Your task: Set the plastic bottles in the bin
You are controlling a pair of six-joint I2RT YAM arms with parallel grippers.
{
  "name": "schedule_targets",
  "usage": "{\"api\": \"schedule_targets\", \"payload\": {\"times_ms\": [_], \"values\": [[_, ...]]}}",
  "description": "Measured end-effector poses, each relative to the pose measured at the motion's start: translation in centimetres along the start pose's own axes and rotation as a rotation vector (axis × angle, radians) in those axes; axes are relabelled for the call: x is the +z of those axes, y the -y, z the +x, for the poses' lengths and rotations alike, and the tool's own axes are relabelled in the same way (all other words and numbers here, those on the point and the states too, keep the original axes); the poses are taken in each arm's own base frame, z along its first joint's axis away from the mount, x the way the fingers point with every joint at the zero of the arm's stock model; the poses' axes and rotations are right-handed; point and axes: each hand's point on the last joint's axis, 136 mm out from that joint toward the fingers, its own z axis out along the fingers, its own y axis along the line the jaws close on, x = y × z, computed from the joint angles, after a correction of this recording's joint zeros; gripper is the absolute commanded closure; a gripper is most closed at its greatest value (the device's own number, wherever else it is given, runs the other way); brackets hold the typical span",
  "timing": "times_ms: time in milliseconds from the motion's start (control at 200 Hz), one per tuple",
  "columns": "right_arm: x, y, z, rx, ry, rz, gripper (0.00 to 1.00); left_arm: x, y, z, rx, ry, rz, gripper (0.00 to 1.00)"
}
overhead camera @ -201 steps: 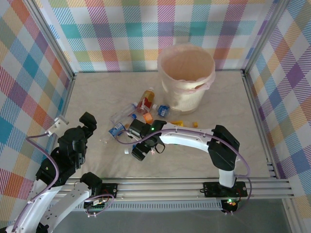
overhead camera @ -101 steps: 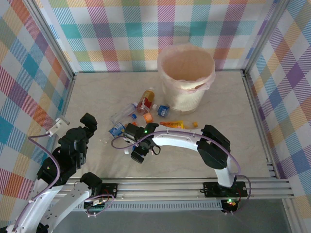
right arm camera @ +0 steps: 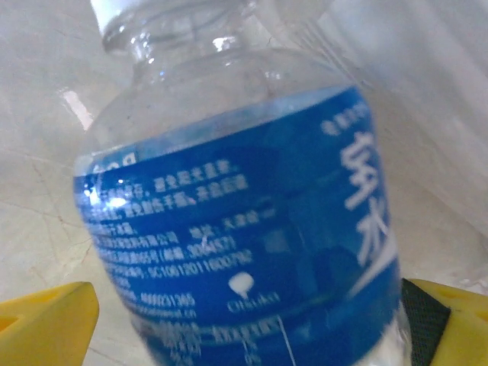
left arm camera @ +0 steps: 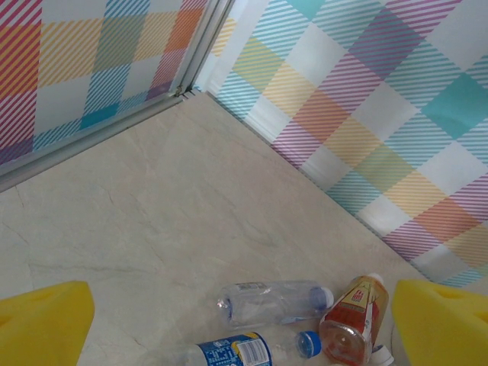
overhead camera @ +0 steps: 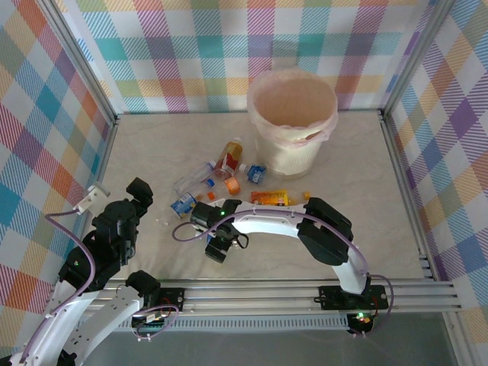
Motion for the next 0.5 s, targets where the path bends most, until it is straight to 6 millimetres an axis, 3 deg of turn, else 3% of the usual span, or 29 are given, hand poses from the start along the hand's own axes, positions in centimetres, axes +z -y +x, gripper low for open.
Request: {"api": "schedule_targets", "payload": {"times_ms": [165,395,500], "values": [[0.55,-0.18,-0.06,-0.006,-0.01,-0.007,0.1,0.0,0.0,0.0,0.0,0.0,0.0,0.0],[0.86,-0.5,0.03,-0.024,-0.02,-0.023,0.32,0.0,-0.06,-0.08,-0.002,0.004,-0.004,0.0],[0.68,-0.56,-0.02,-0.02,-0.017,-0.028,0.37,0.0,-0.07,-0.09,-0.003,0.005,-0.004,0.0]]}}
